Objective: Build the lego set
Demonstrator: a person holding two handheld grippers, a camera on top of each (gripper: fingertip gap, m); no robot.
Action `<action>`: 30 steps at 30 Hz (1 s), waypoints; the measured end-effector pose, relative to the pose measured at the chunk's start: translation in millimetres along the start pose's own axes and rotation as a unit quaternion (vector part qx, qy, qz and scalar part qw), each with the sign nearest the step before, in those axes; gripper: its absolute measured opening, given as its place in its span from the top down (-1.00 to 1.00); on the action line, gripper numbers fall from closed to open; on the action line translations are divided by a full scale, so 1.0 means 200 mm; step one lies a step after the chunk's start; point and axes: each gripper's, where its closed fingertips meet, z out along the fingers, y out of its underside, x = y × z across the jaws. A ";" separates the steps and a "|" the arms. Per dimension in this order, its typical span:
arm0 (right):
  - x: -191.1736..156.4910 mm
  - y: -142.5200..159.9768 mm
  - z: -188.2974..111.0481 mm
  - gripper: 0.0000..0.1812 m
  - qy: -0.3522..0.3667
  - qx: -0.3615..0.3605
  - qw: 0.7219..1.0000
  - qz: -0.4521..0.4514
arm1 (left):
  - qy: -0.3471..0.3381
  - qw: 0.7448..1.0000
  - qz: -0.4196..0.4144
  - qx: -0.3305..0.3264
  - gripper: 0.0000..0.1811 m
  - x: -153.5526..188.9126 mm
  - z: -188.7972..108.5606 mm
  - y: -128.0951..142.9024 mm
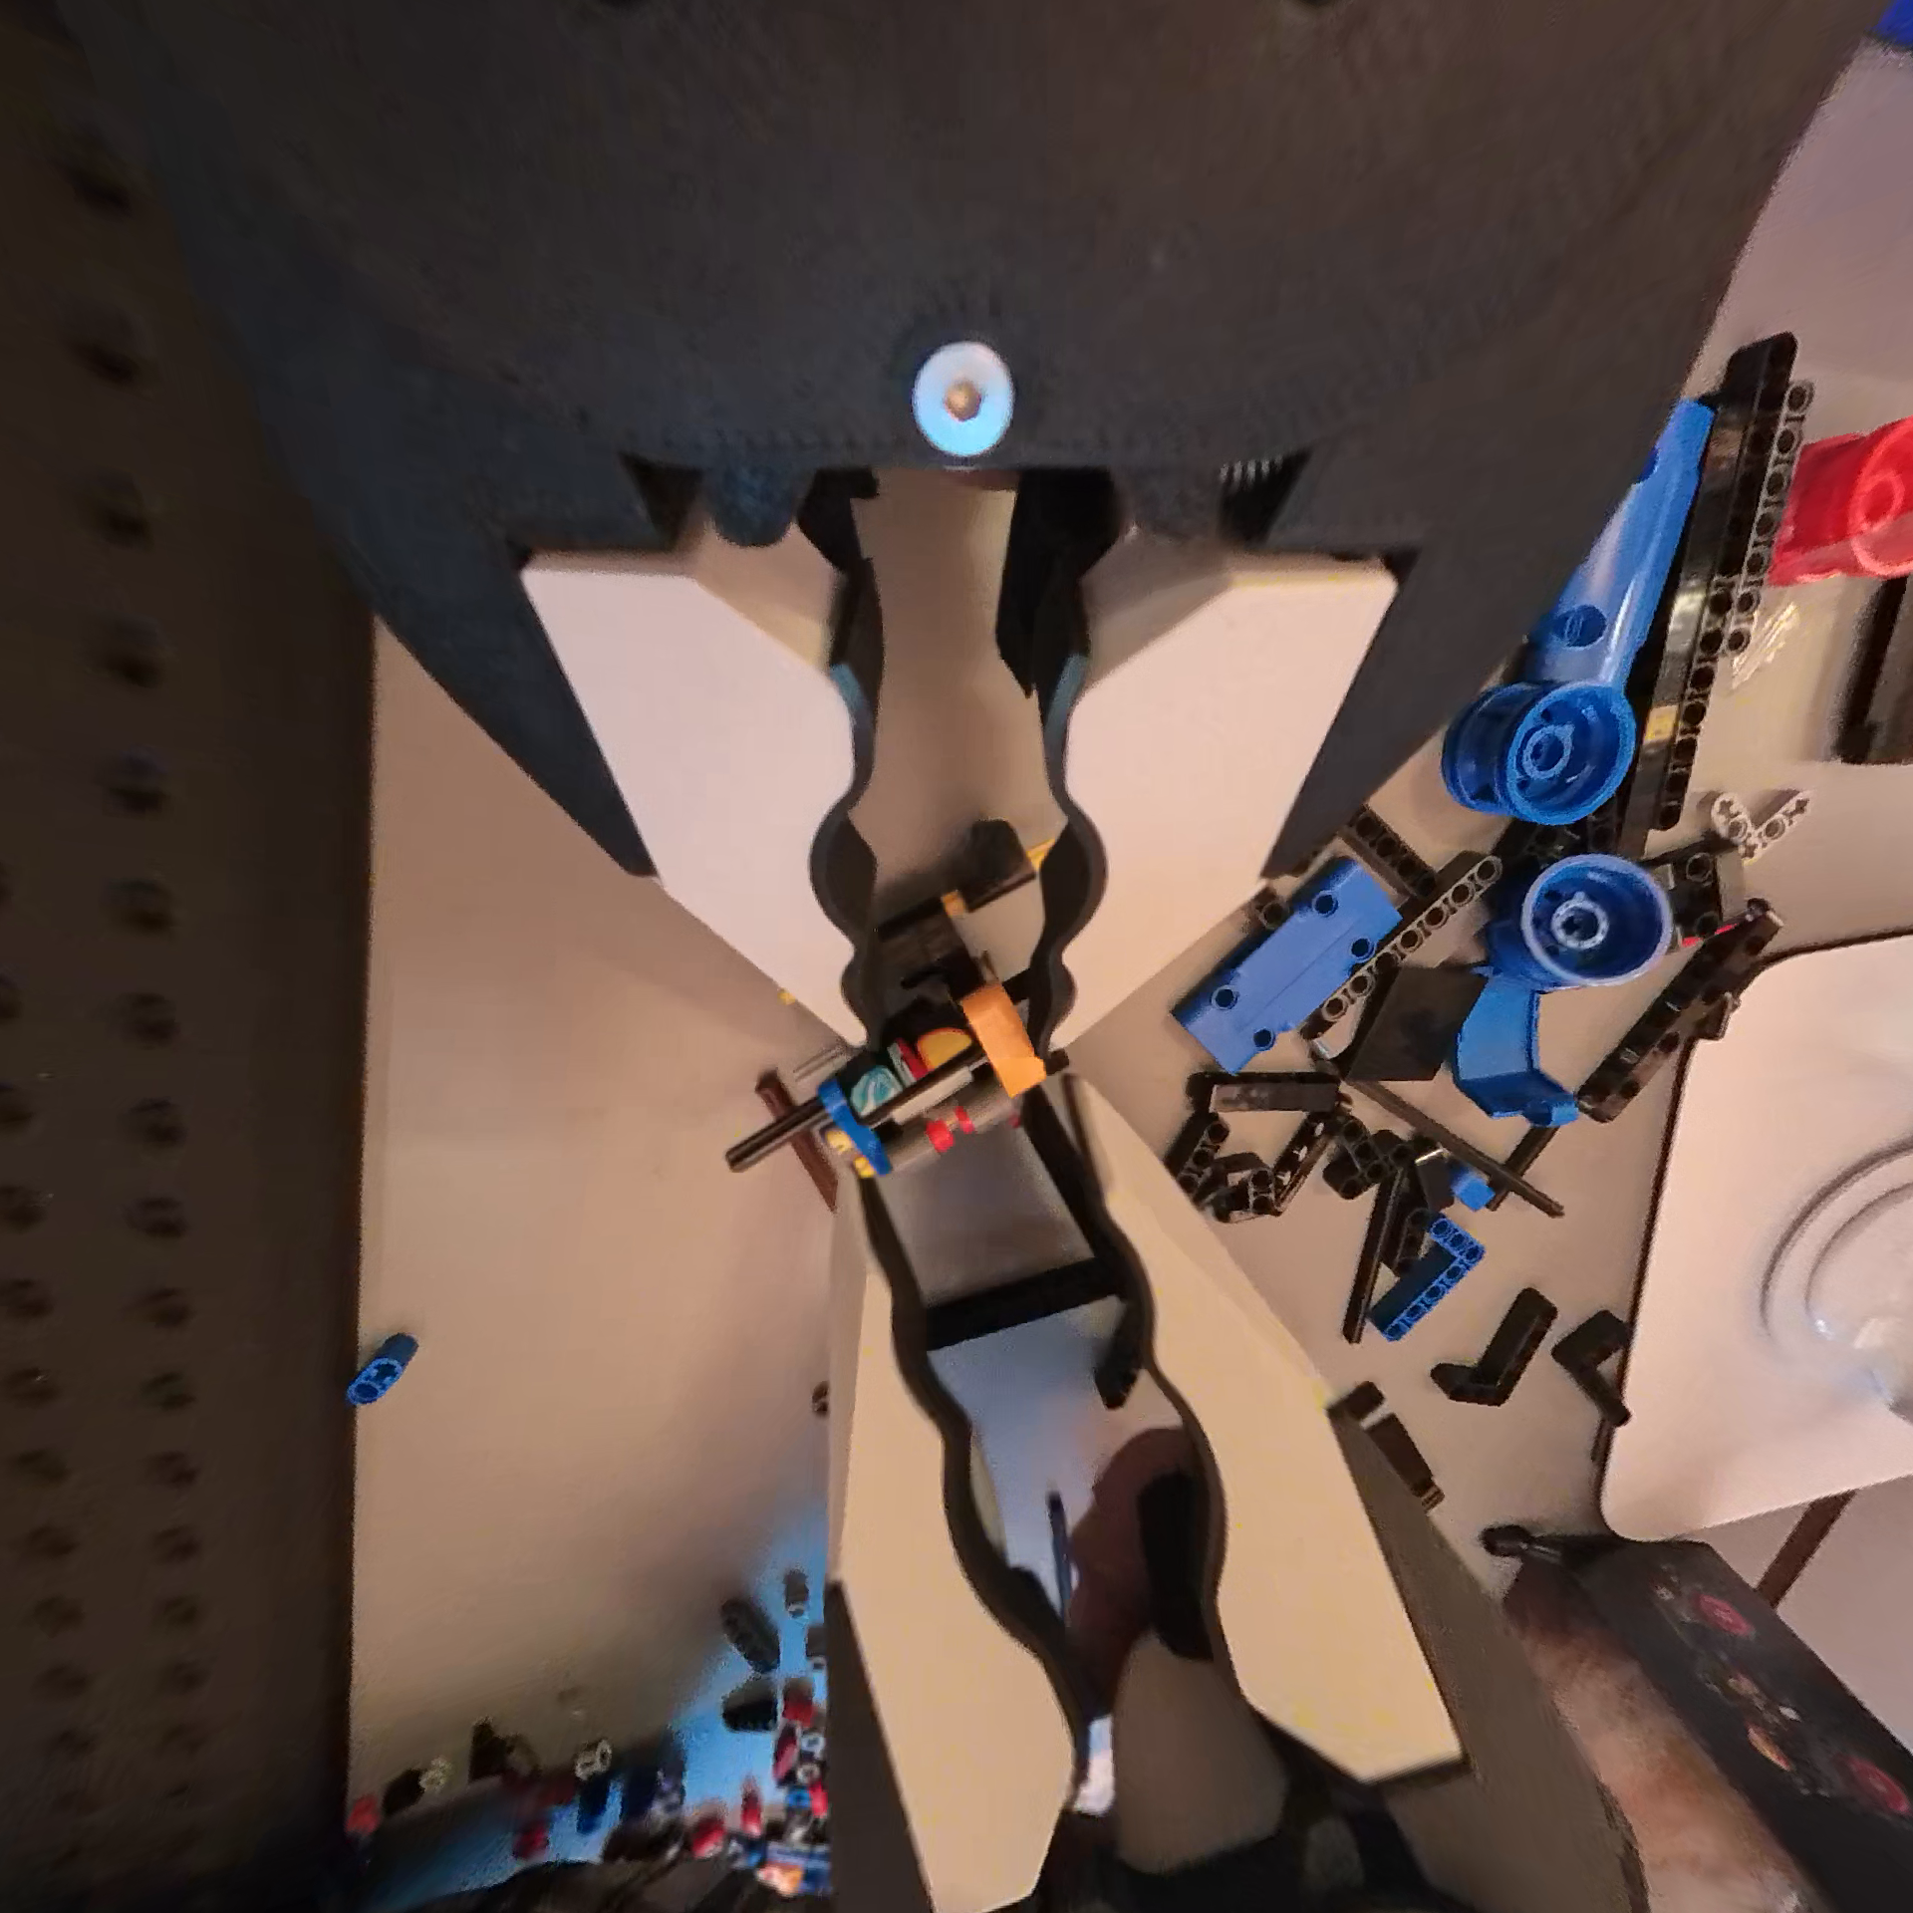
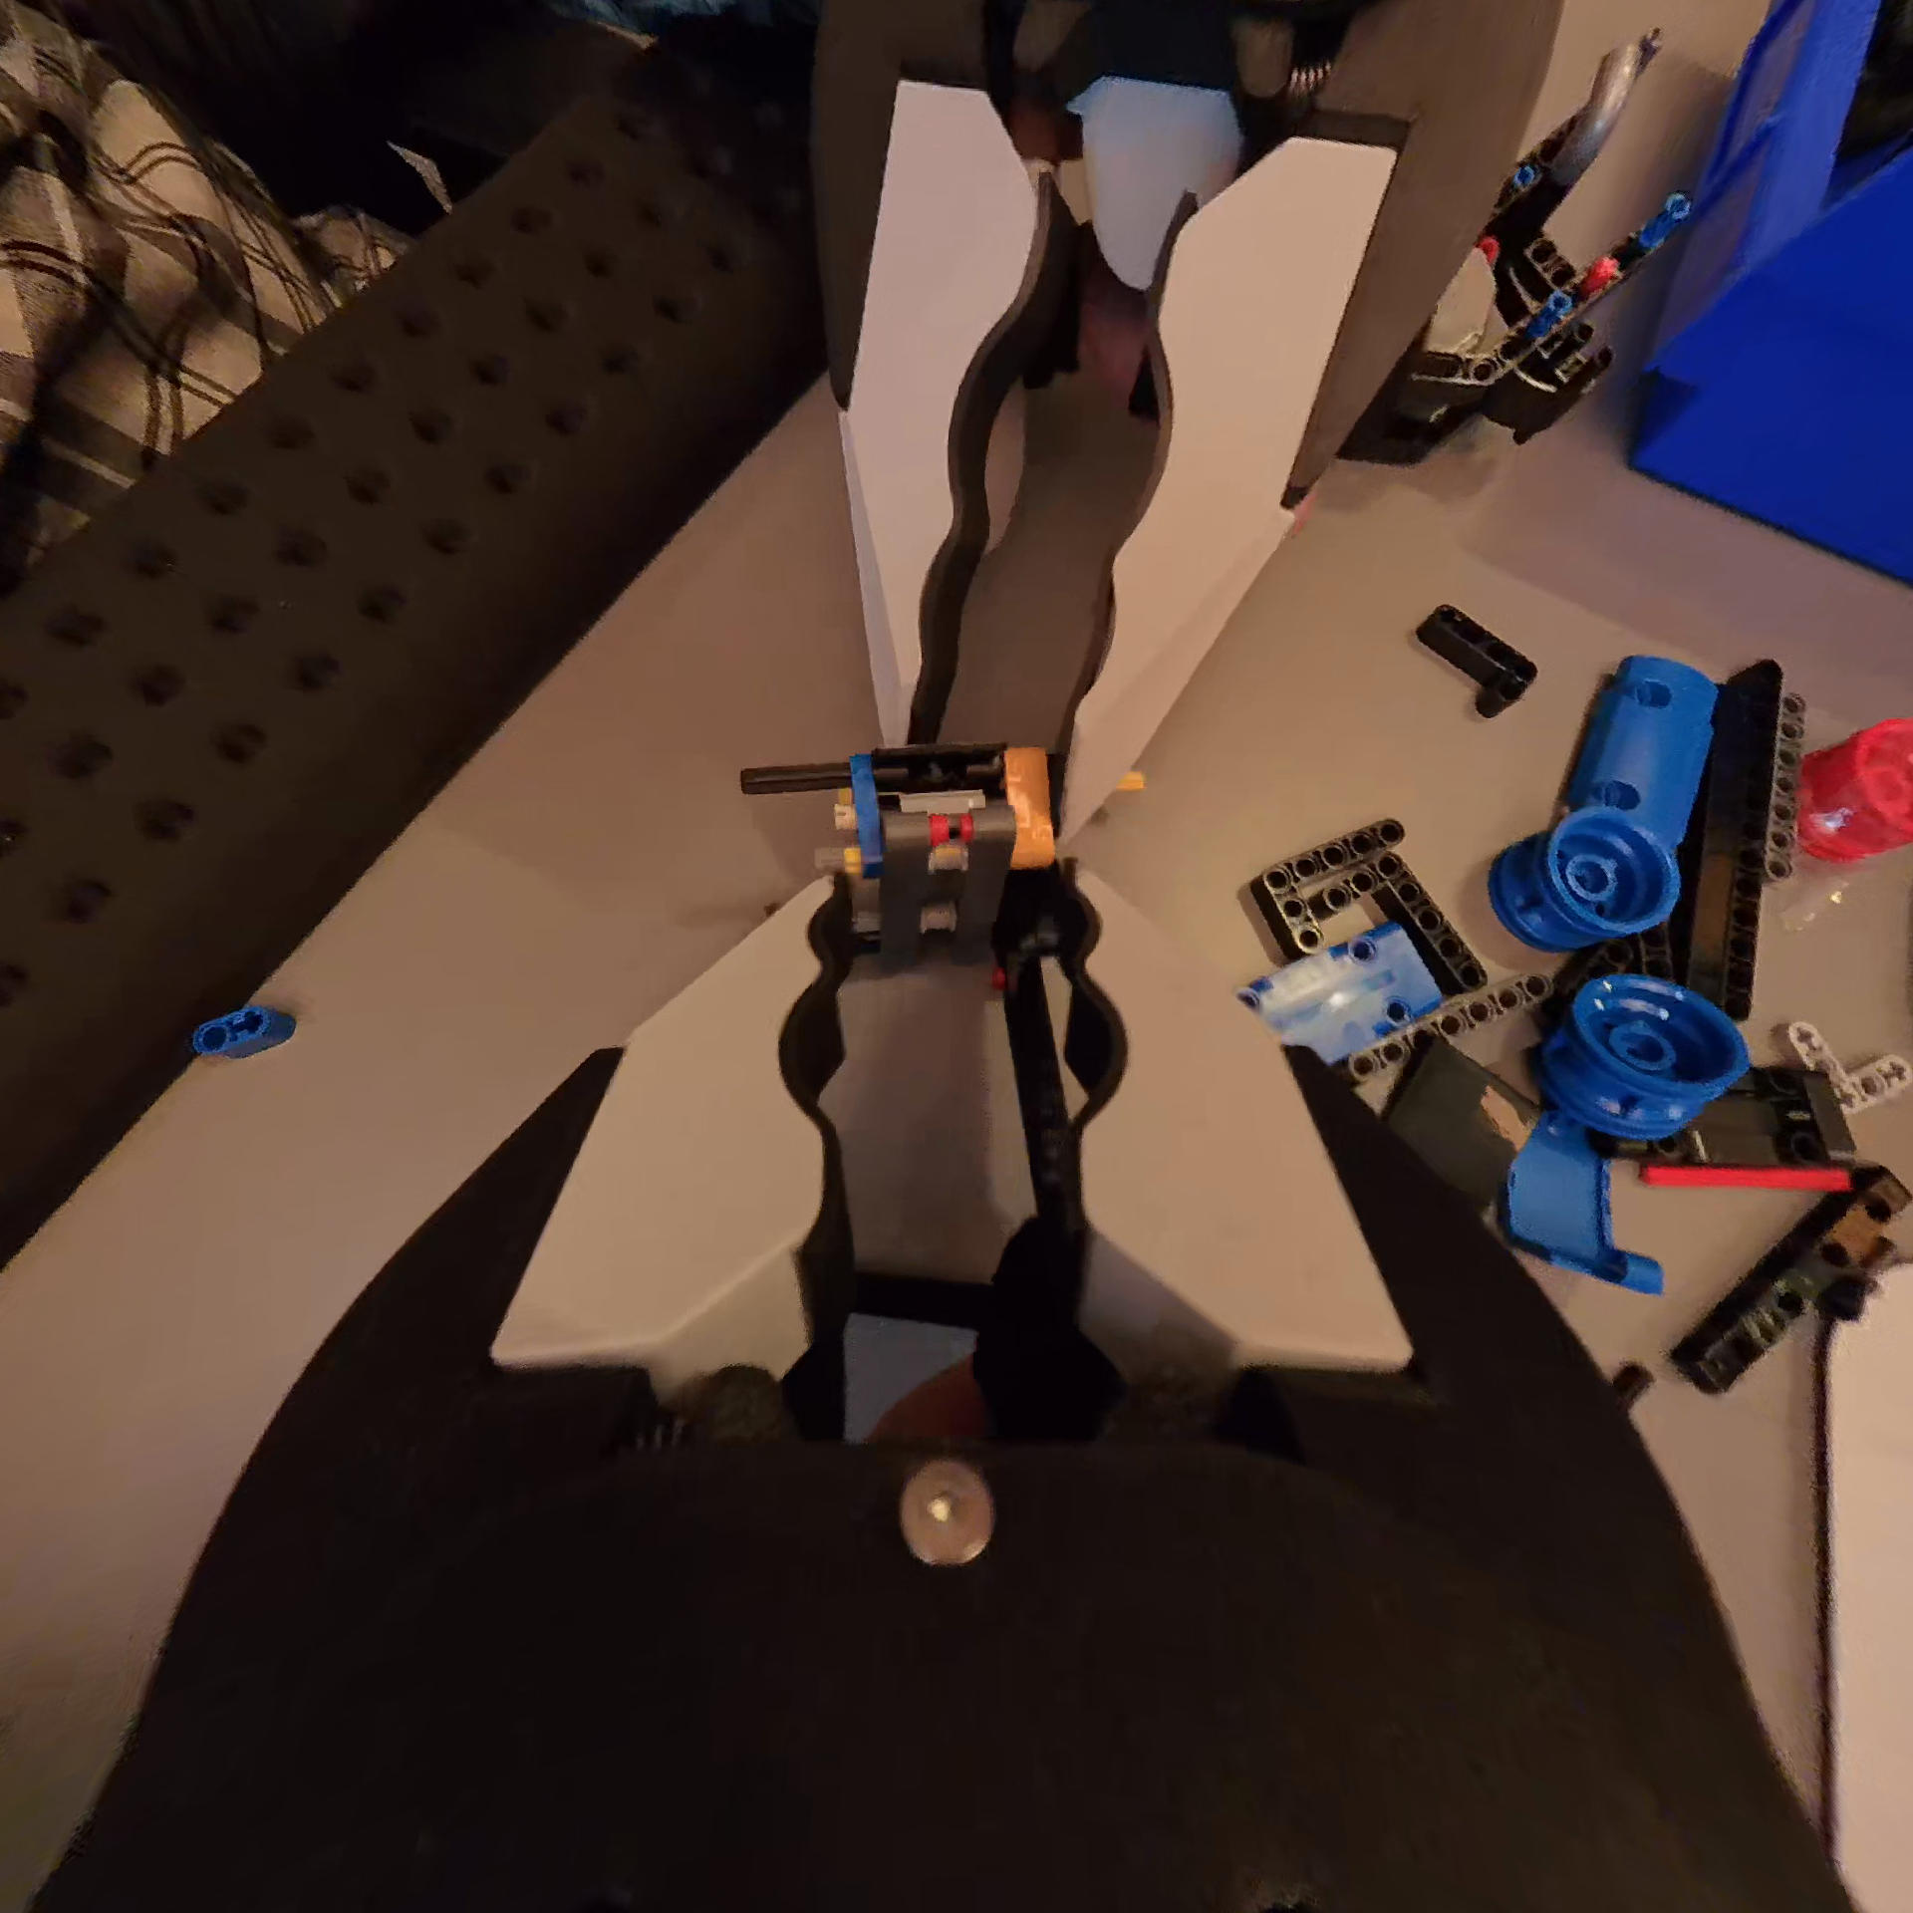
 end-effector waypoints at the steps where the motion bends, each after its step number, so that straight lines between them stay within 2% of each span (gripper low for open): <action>1: 0.00 0.00 -0.02 0.51 0.008 -0.008 1.000 0.003 | -0.003 1.000 -0.003 0.002 0.72 0.00 0.00 0.00; 3: 0.02 0.02 -0.10 0.38 0.034 -0.023 0.999 0.008 | -0.017 1.000 -0.005 0.000 0.72 -0.02 -0.01 0.01; 5: 0.04 0.02 -0.21 0.38 0.071 -0.034 0.997 0.014 | -0.032 0.999 -0.006 -0.002 0.70 -0.04 -0.02 0.02; 9: 0.02 0.04 -0.50 0.61 0.165 -0.056 0.984 0.045 | -0.040 0.999 -0.010 0.010 0.60 -0.04 -0.03 0.01; 13: -0.17 0.20 -0.72 0.72 0.225 -0.131 0.962 0.077 | -0.042 0.999 0.000 0.001 0.54 -0.02 -0.02 0.02; 19: -0.51 0.54 -0.85 0.72 0.258 -0.224 0.924 0.170 | -0.045 0.999 0.010 0.011 0.52 0.00 -0.03 -0.01; 24: -0.72 0.71 -0.93 0.75 0.299 -0.231 0.895 0.235 | -0.046 0.999 0.015 0.016 0.53 0.00 -0.02 -0.02; 30: -0.83 0.84 -0.97 0.85 0.330 -0.234 0.871 0.281 | -0.051 0.998 0.015 0.025 0.53 -0.01 -0.02 -0.03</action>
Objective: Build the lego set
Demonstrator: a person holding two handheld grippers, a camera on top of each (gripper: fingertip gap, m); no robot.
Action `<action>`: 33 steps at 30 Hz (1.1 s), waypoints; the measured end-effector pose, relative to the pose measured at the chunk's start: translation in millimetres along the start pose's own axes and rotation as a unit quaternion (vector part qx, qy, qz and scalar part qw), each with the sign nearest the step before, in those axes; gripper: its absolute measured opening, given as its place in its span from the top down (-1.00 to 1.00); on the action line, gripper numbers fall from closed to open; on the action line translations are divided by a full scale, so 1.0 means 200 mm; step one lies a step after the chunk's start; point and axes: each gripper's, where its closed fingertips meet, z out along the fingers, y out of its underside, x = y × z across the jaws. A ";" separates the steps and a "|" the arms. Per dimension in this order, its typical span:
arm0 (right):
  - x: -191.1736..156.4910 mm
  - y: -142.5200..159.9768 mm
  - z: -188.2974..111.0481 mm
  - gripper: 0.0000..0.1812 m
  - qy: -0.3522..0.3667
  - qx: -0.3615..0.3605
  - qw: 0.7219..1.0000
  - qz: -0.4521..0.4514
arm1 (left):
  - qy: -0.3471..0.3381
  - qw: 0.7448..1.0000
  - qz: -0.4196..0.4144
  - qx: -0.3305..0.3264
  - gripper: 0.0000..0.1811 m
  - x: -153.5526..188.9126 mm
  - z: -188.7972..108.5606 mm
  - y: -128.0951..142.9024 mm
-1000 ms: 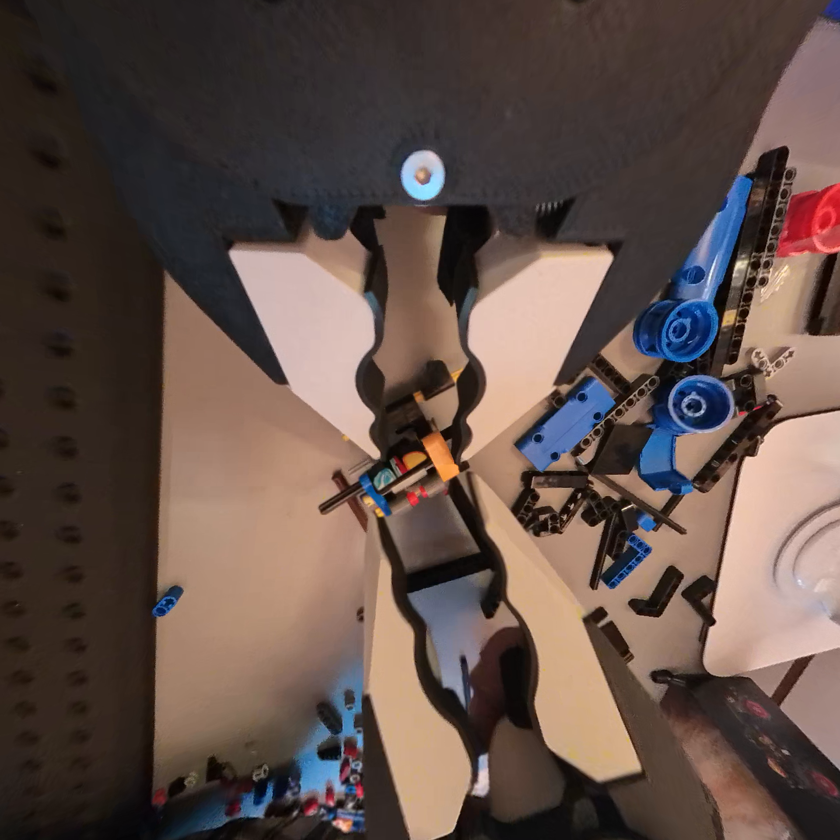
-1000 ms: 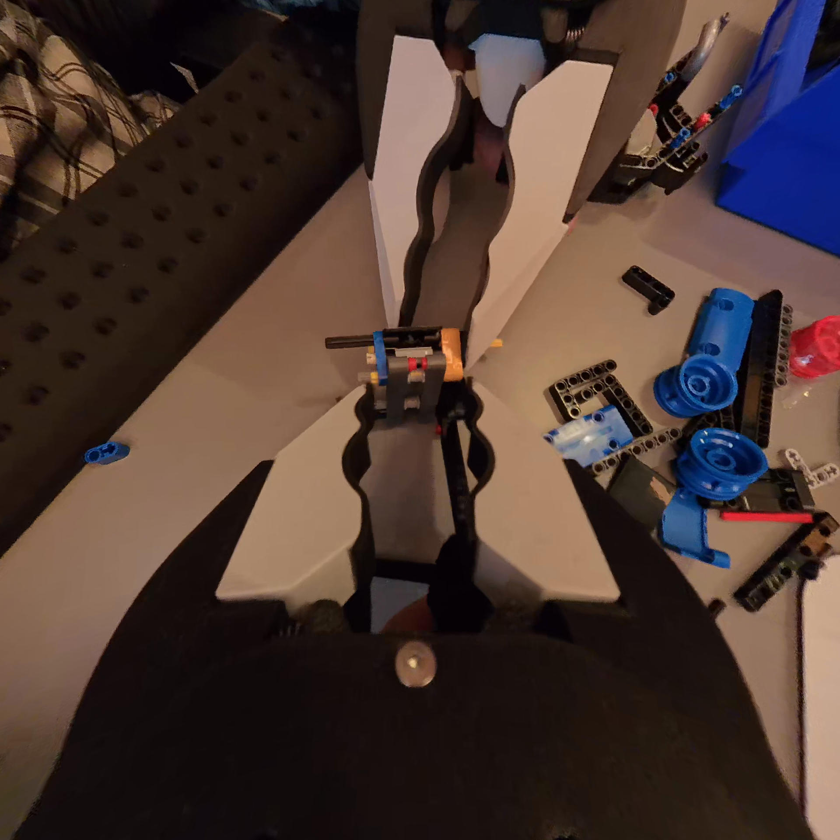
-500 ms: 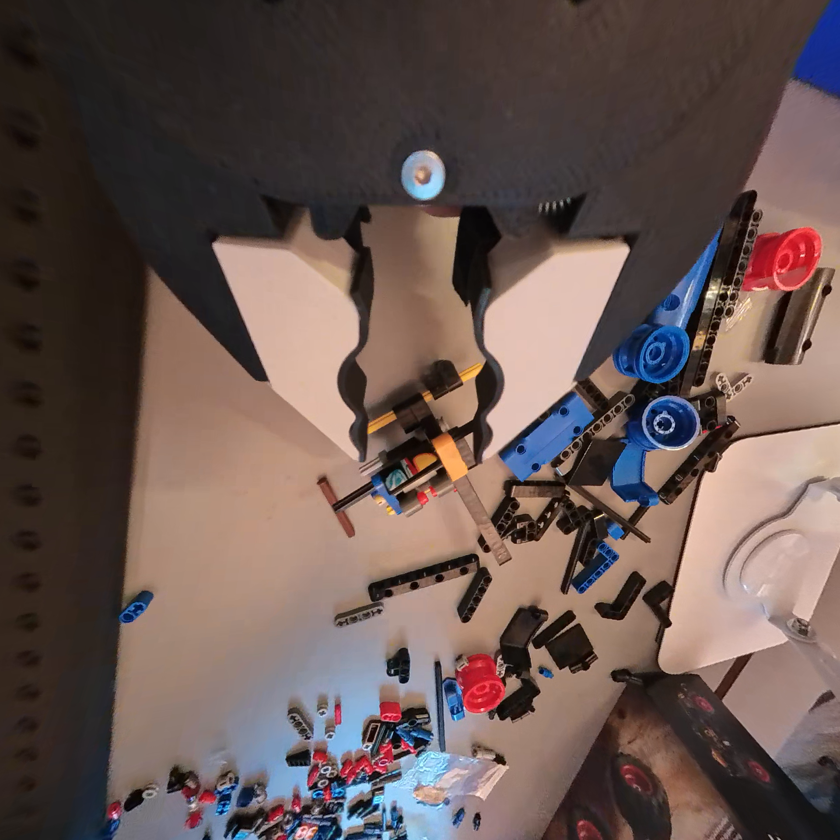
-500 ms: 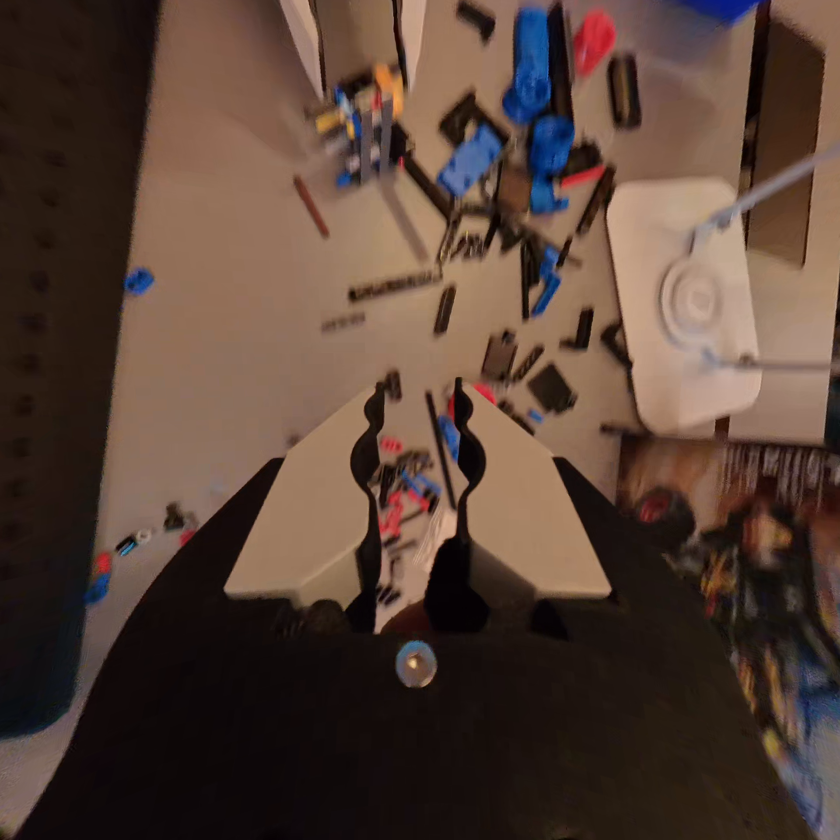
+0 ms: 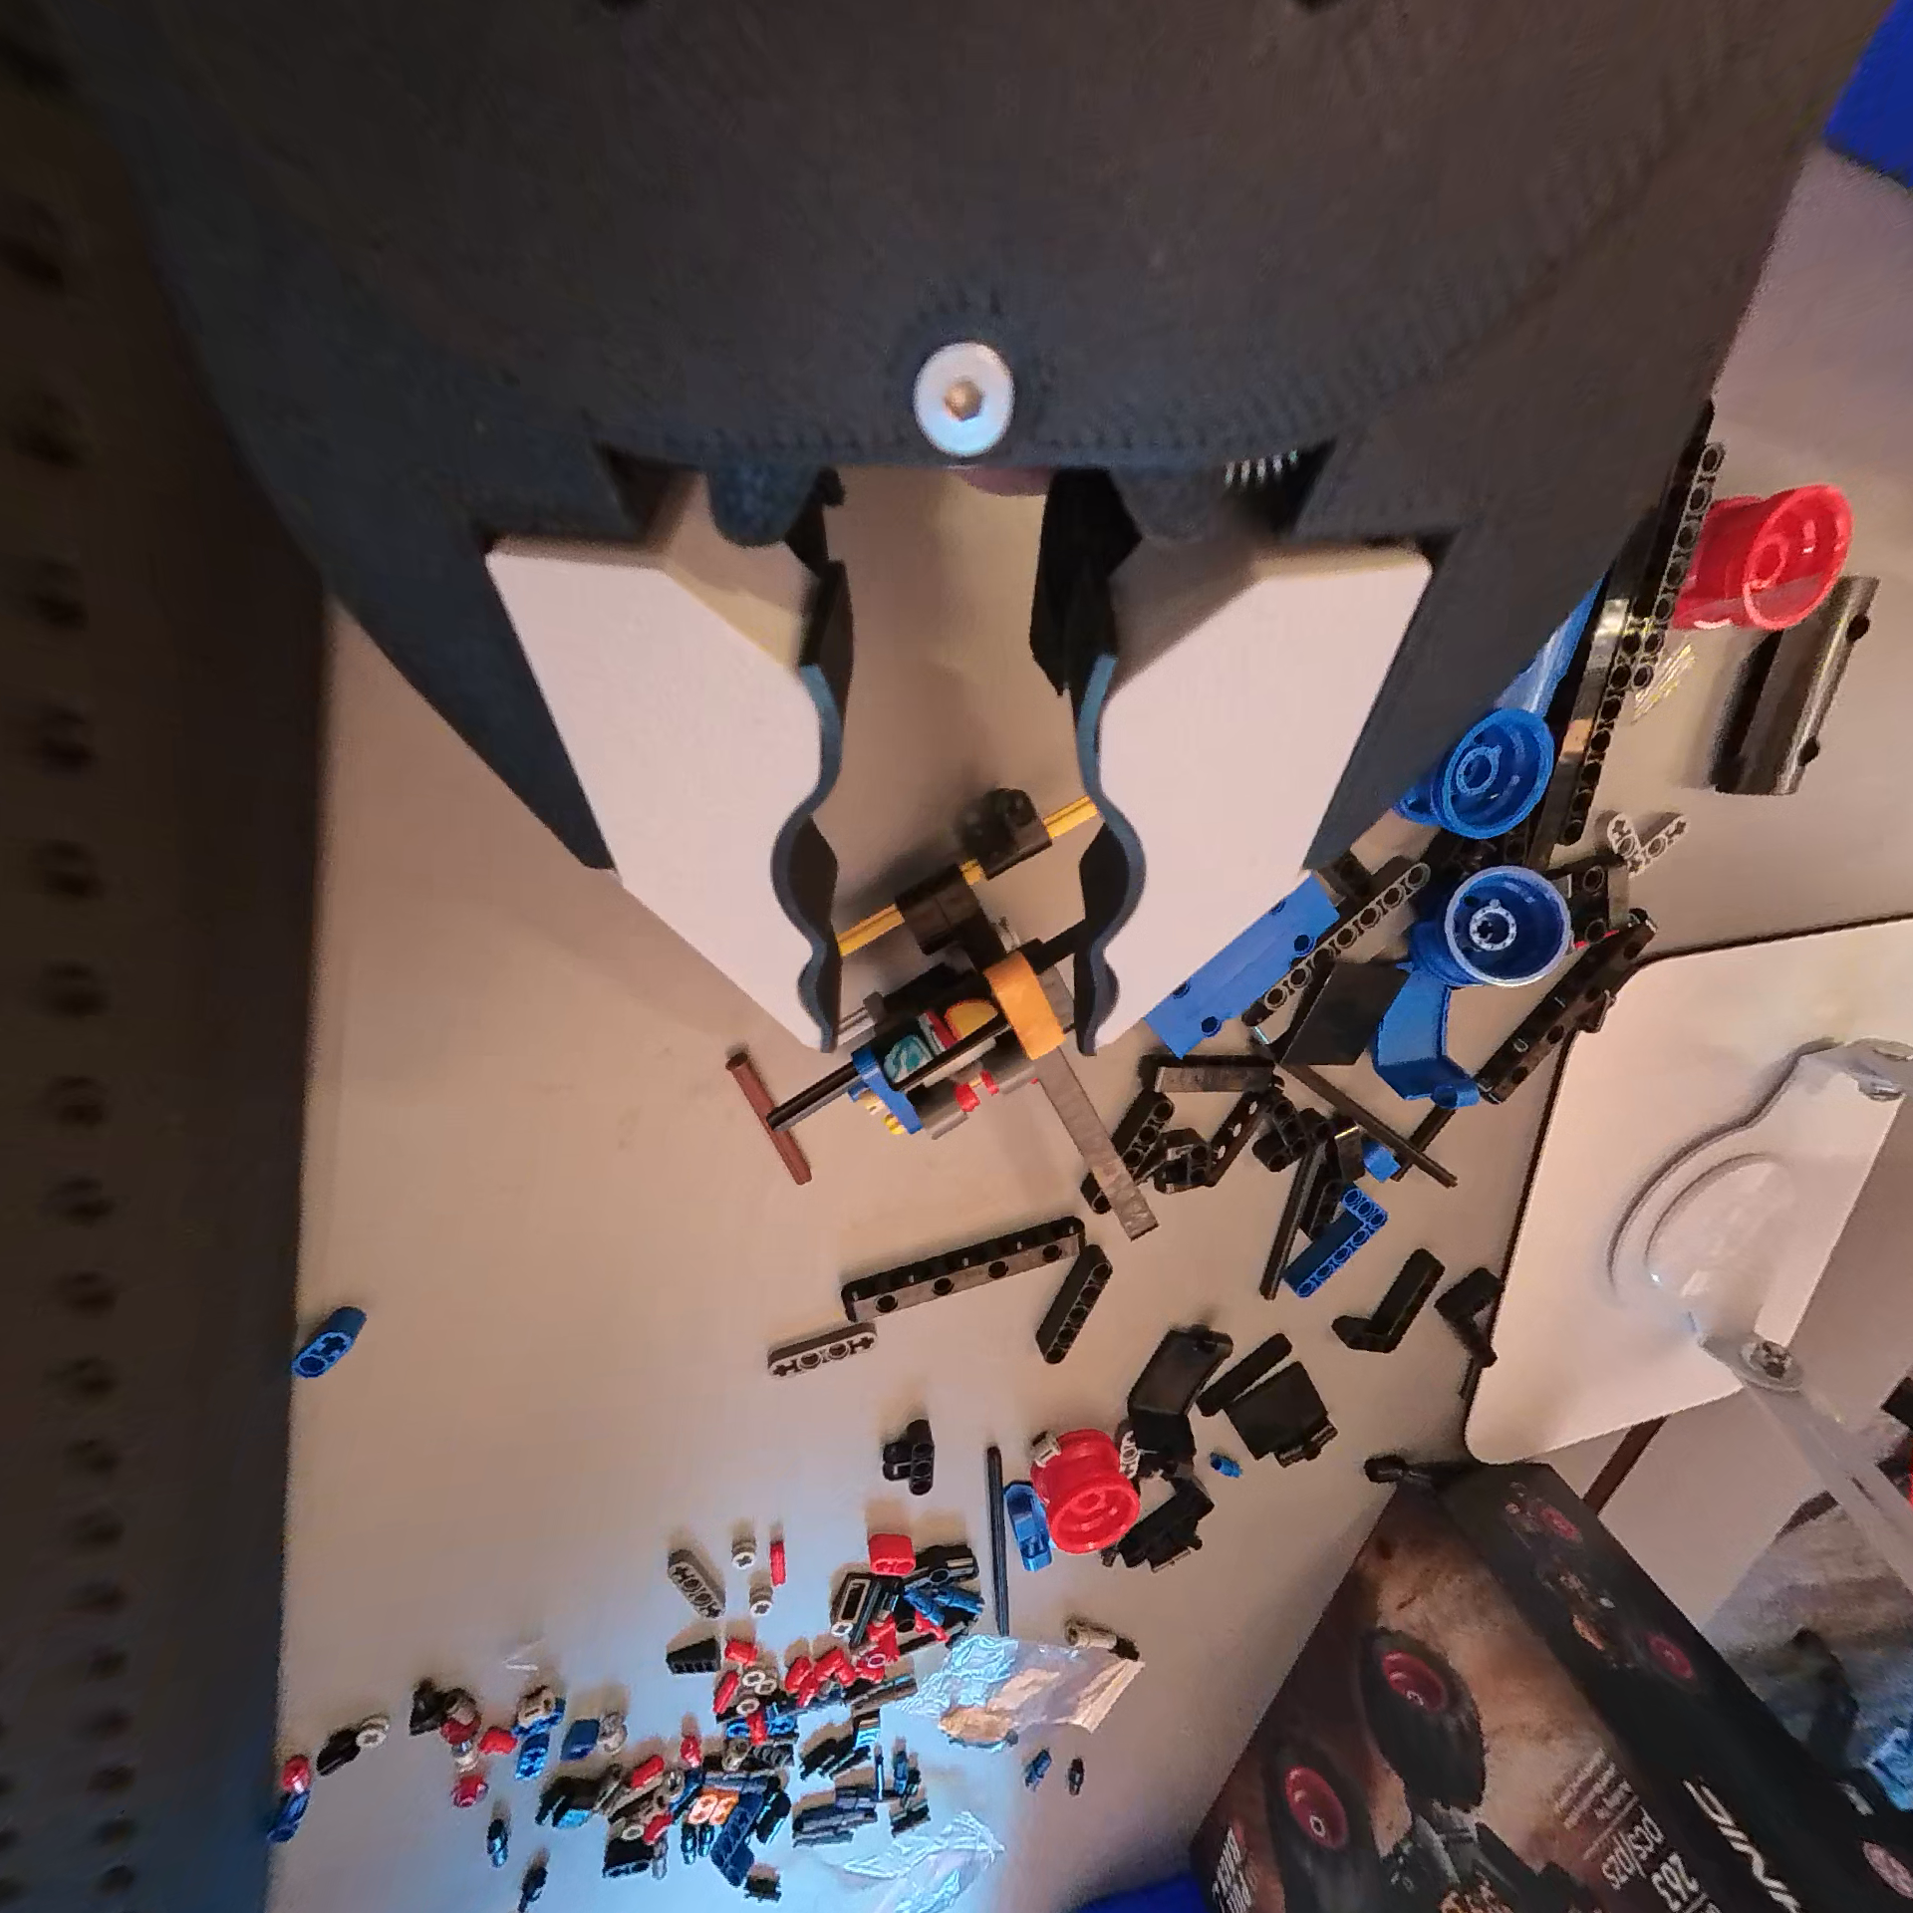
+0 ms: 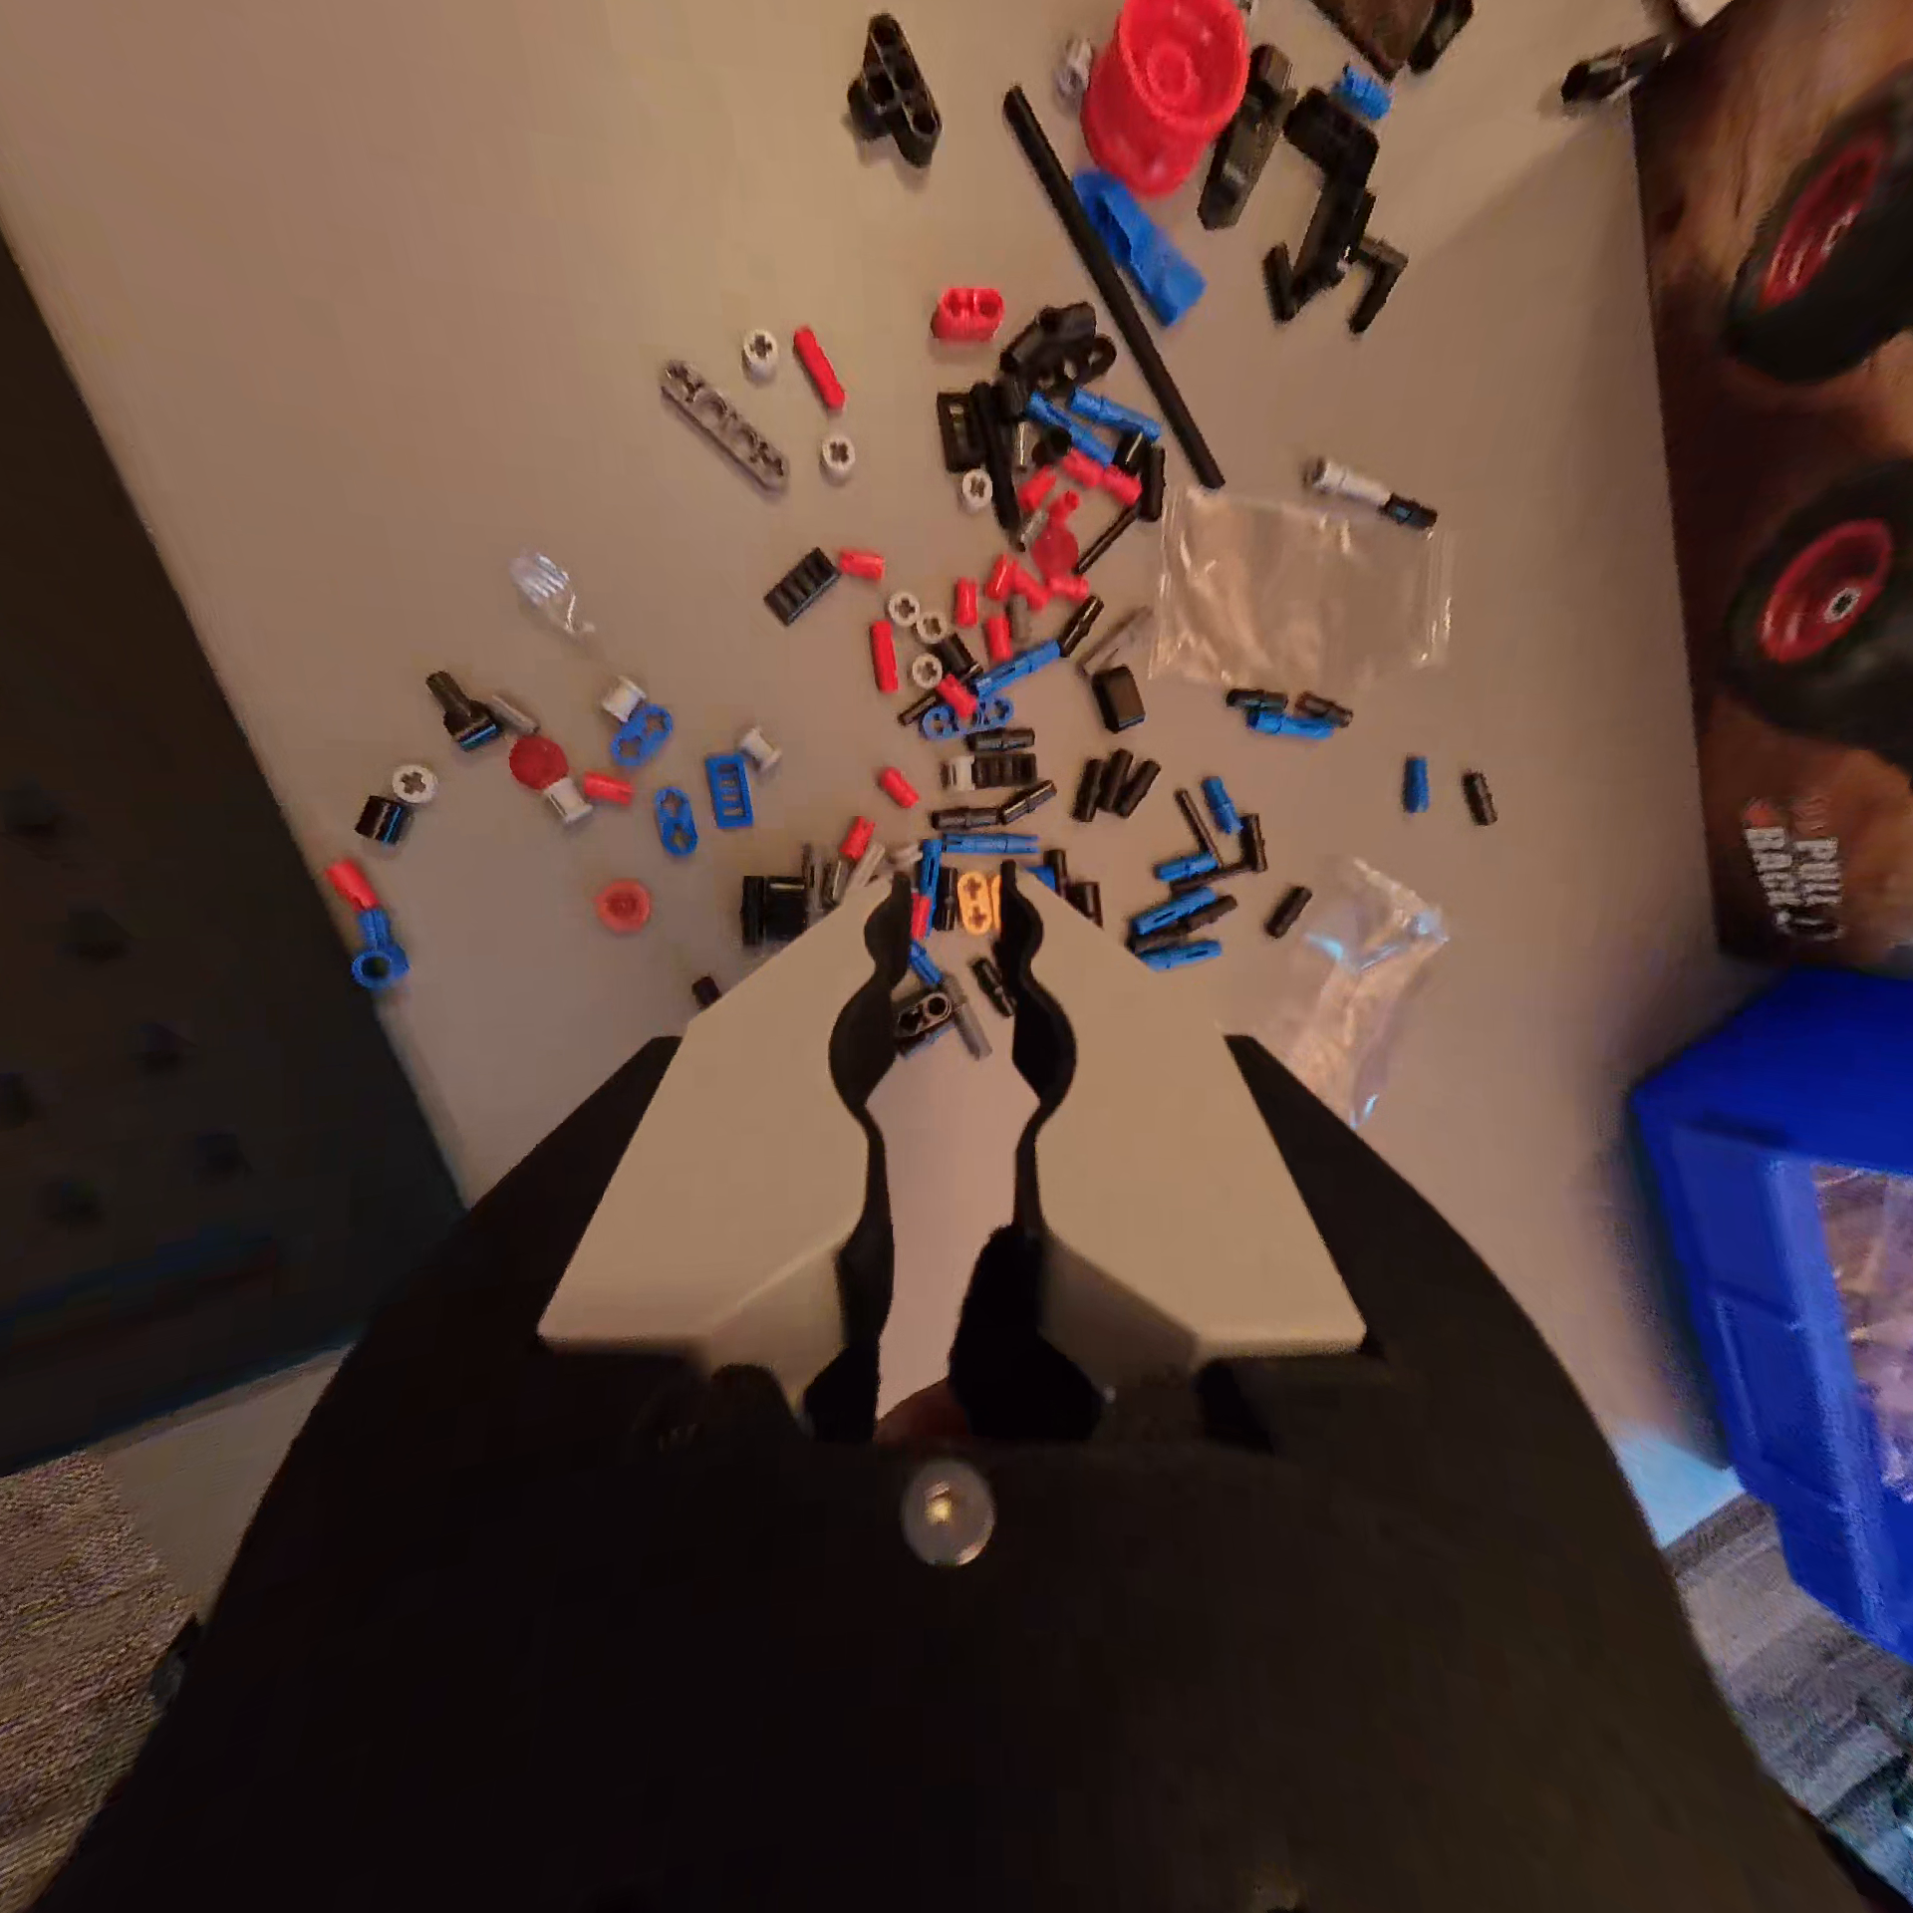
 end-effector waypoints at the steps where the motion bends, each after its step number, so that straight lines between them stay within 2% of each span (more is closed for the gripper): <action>1: 0.01 0.02 0.01 0.86 0.005 -0.006 1.000 0.005 | -0.002 1.000 -0.001 0.001 0.54 0.00 0.00 0.00; 4: 0.04 0.08 0.05 0.85 0.021 -0.023 0.999 0.018 | -0.002 1.000 -0.001 0.003 0.55 -0.01 0.01 0.01; 10: 0.14 0.00 0.06 0.81 0.054 0.026 0.997 0.039 | -0.001 1.000 0.004 0.000 0.55 -0.01 0.03 0.02; 14: 0.16 -0.12 0.10 0.80 0.040 0.076 0.996 0.040 | -0.001 1.000 0.002 0.001 0.55 -0.01 0.03 0.02; 20: 0.20 -0.27 0.23 0.80 0.036 0.074 0.997 0.001 | -0.004 1.000 0.001 0.002 0.55 -0.02 0.03 0.02; 22: 0.28 -0.25 0.23 0.79 0.063 0.053 0.997 0.002 | -0.005 1.000 0.001 0.002 0.55 -0.02 0.03 0.03; 26: 0.41 -0.14 0.12 0.81 0.084 0.044 0.994 0.051 | -0.006 1.000 0.000 0.002 0.56 -0.03 0.02 0.03; 33: 0.40 0.12 0.05 0.81 0.065 0.013 0.992 0.106 | 0.001 1.000 0.001 0.003 0.56 -0.02 0.03 0.03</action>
